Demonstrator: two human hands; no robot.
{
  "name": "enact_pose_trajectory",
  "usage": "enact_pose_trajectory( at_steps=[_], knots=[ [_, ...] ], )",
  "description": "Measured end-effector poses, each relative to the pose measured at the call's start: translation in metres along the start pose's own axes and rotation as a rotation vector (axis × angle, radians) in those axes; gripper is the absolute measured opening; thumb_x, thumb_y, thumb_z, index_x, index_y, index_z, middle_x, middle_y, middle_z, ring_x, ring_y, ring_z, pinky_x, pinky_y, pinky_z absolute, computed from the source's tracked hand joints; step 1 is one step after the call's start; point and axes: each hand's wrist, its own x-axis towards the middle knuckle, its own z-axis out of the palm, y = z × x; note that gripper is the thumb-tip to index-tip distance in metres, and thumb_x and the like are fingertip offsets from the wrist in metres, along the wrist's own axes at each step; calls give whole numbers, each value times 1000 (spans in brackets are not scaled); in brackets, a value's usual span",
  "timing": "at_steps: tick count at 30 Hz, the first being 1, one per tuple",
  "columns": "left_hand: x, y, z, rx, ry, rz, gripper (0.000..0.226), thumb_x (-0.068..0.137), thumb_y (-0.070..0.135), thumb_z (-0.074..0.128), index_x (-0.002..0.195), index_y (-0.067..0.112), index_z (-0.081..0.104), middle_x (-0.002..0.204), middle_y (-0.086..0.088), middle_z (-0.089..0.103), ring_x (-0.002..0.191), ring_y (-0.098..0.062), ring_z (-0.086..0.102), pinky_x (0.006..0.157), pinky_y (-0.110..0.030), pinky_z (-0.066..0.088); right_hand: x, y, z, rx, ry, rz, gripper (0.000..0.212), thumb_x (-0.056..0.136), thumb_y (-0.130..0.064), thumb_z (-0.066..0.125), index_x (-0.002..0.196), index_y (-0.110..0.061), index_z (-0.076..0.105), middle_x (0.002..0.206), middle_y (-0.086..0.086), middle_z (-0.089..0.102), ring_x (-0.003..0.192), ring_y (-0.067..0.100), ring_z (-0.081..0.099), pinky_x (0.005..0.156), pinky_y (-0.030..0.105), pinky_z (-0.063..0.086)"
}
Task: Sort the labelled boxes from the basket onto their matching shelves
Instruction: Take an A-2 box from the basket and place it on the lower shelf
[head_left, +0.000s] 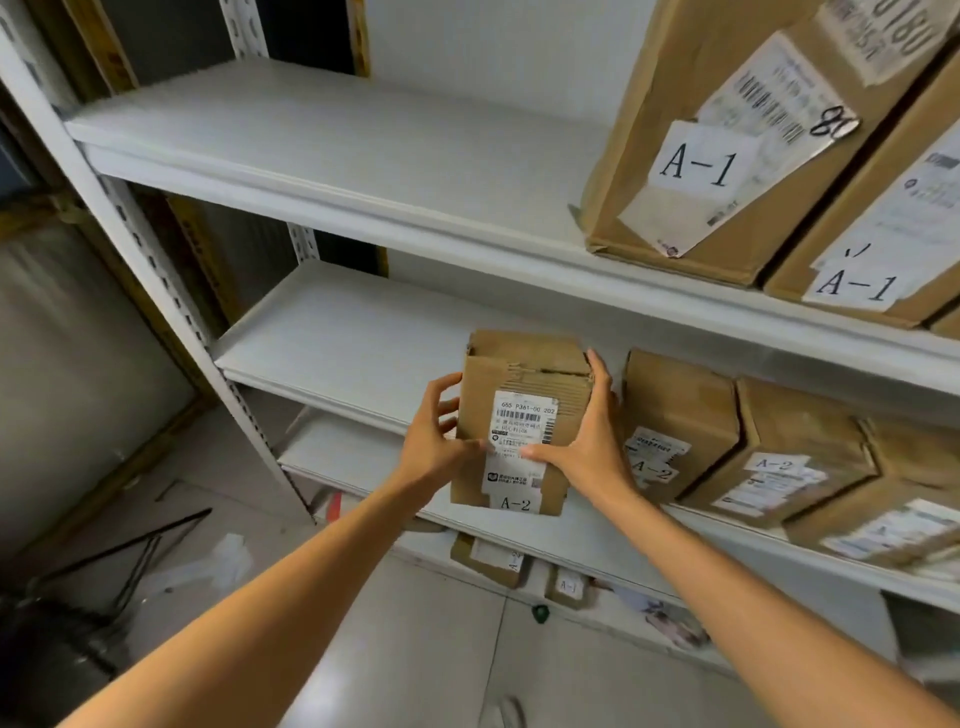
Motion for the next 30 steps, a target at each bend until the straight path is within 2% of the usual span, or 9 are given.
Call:
enact_pose_trajectory(
  at_steps=[2,6,8,11,16,19,22,26,30],
  knots=[
    [15,0,6,-12,27,-5,72,74,-8,74,124,30,39,123,-7,57,102,-19,61,71,-27,60,11,-1,-2,-70,11,-13,122,59,-3,89,149,-33,11,136,6,37,118,10,38,95,28,38],
    [49,-2,21,2,105,-42,70,72,-13,71,120,23,37,123,-12,59,107,-27,61,85,-49,57,34,5,-3,-320,48,-73,106,71,-7,82,148,-27,12,143,15,30,129,29,42,100,40,43],
    [62,-3,27,35,97,-50,71,71,-14,71,123,19,35,125,-13,58,106,-27,61,87,-51,55,43,10,-3,-483,65,-116,95,76,-4,77,147,-18,15,147,18,22,132,35,40,101,39,44],
    [71,-8,32,72,10,-70,85,74,-15,68,139,24,29,125,-10,54,107,-27,58,88,-51,55,50,15,-6,-703,14,-101,90,81,4,68,149,-13,12,144,25,26,135,38,32,105,38,40],
    [81,-13,36,122,-101,-57,82,79,-4,72,141,32,32,134,-11,50,116,-31,55,87,-50,55,51,23,-21,-1036,-43,-68,85,87,-27,67,151,-10,14,149,21,24,138,36,19,105,39,38],
    [89,-8,46,163,-152,-65,84,80,-4,71,143,30,28,133,-10,50,117,-31,55,87,-48,54,53,26,-30,-1080,-79,-80,87,88,-29,66,152,-7,11,159,16,8,147,33,7,114,40,27],
    [92,-8,50,217,-162,-76,91,77,-4,73,145,28,23,135,-12,49,118,-32,54,90,-50,52,54,28,-32,-1062,-114,-101,87,88,-21,67,152,-4,10,159,15,12,147,29,9,117,35,21],
    [94,-9,41,398,-134,-91,102,74,2,79,150,26,15,144,-15,40,130,-37,43,100,-56,44,52,19,-36,-1055,-118,-150,81,84,-14,69,148,-3,21,153,13,25,142,26,22,113,32,29],
    [84,10,20,515,0,-74,82,75,7,79,142,13,34,140,-13,47,126,-32,49,102,-47,46,52,-5,-30,-1033,-145,-323,53,83,-11,66,130,-5,43,132,9,46,122,23,40,101,32,43]
  ],
)
